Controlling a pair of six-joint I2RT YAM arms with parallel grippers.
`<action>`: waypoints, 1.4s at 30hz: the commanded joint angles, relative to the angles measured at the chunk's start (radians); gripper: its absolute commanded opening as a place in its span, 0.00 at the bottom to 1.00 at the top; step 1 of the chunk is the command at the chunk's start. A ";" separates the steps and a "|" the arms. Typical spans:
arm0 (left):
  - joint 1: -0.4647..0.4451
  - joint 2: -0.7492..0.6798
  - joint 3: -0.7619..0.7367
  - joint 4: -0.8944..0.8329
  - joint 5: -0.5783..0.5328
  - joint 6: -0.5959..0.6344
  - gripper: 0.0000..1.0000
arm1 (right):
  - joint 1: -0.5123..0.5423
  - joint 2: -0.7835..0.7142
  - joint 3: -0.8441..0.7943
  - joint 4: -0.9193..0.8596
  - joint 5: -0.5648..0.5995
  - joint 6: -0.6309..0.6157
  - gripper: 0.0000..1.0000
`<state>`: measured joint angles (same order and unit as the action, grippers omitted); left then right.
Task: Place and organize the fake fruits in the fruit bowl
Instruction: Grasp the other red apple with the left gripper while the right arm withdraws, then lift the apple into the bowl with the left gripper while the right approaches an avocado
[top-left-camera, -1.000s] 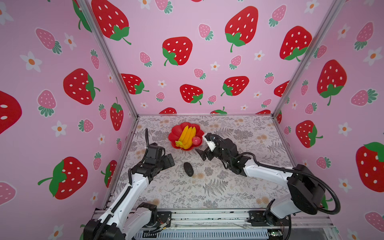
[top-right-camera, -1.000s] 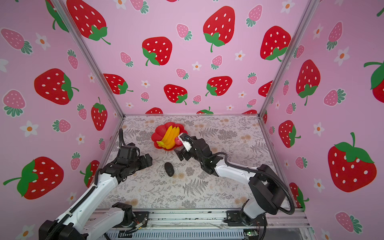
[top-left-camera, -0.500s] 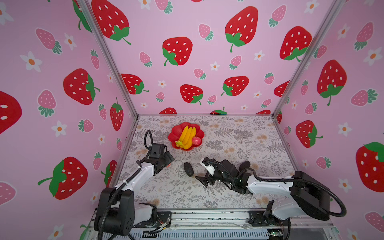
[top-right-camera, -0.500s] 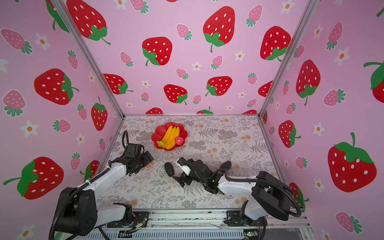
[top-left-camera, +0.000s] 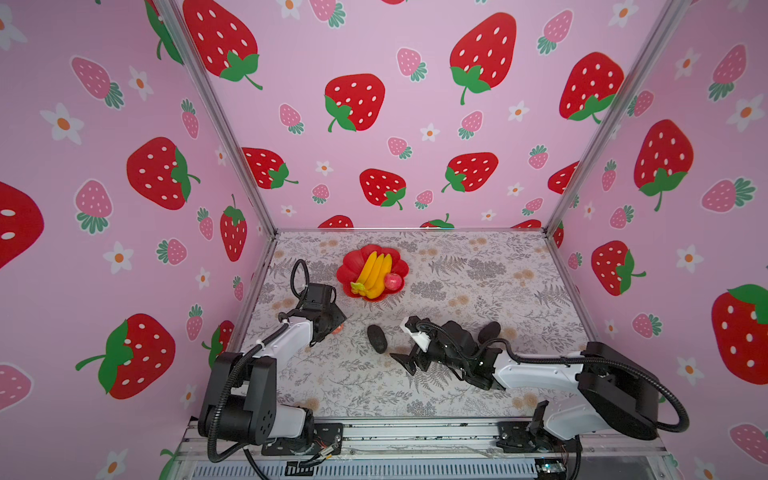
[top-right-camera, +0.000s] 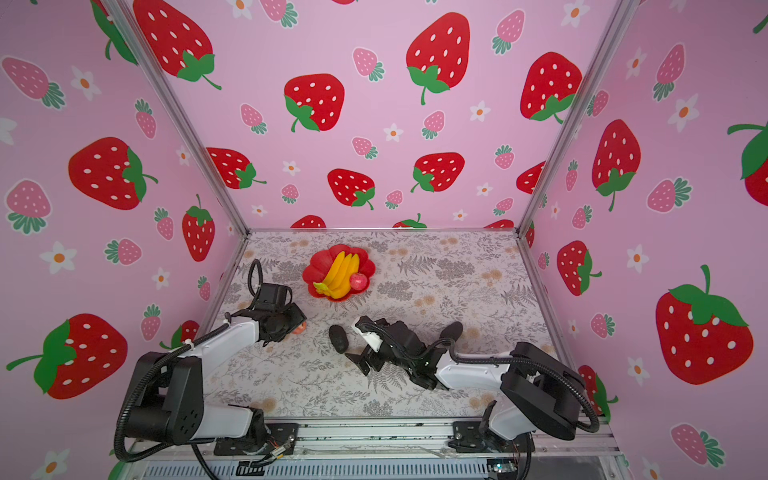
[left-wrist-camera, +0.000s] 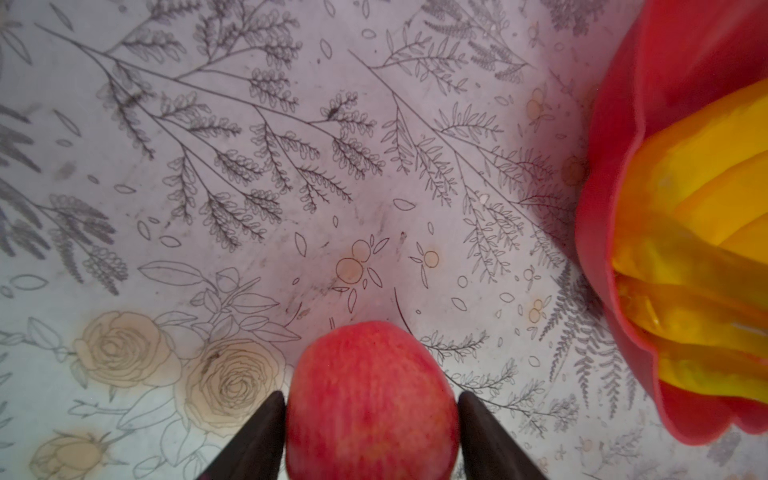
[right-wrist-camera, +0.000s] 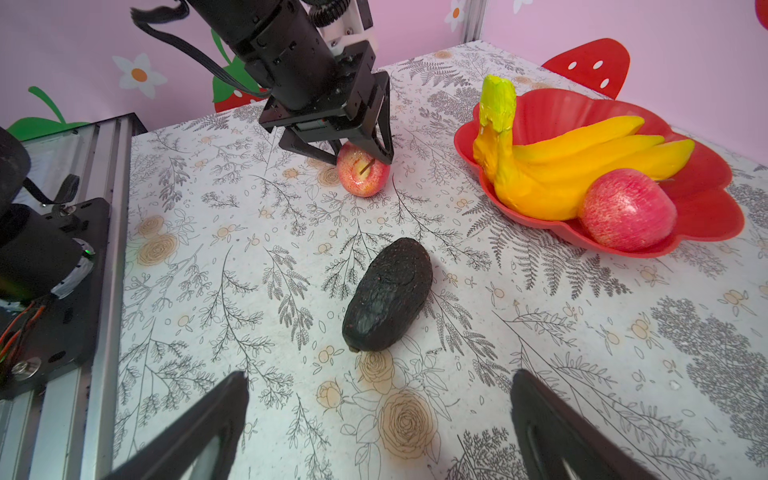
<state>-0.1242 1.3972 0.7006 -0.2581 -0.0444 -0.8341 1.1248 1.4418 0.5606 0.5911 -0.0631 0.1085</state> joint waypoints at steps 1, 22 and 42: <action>0.008 -0.033 0.028 -0.023 -0.008 -0.004 0.59 | -0.001 -0.024 -0.014 0.026 0.026 0.003 0.99; 0.258 0.363 0.638 0.020 0.671 -0.081 0.42 | -0.132 -0.102 0.004 0.036 -0.052 0.088 0.99; 0.204 0.661 0.887 -0.154 0.730 0.023 0.42 | -0.128 -0.130 -0.031 0.032 -0.012 0.126 0.99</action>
<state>0.0856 2.0563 1.5379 -0.3656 0.6594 -0.8337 0.9928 1.3239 0.5426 0.6086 -0.0864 0.2169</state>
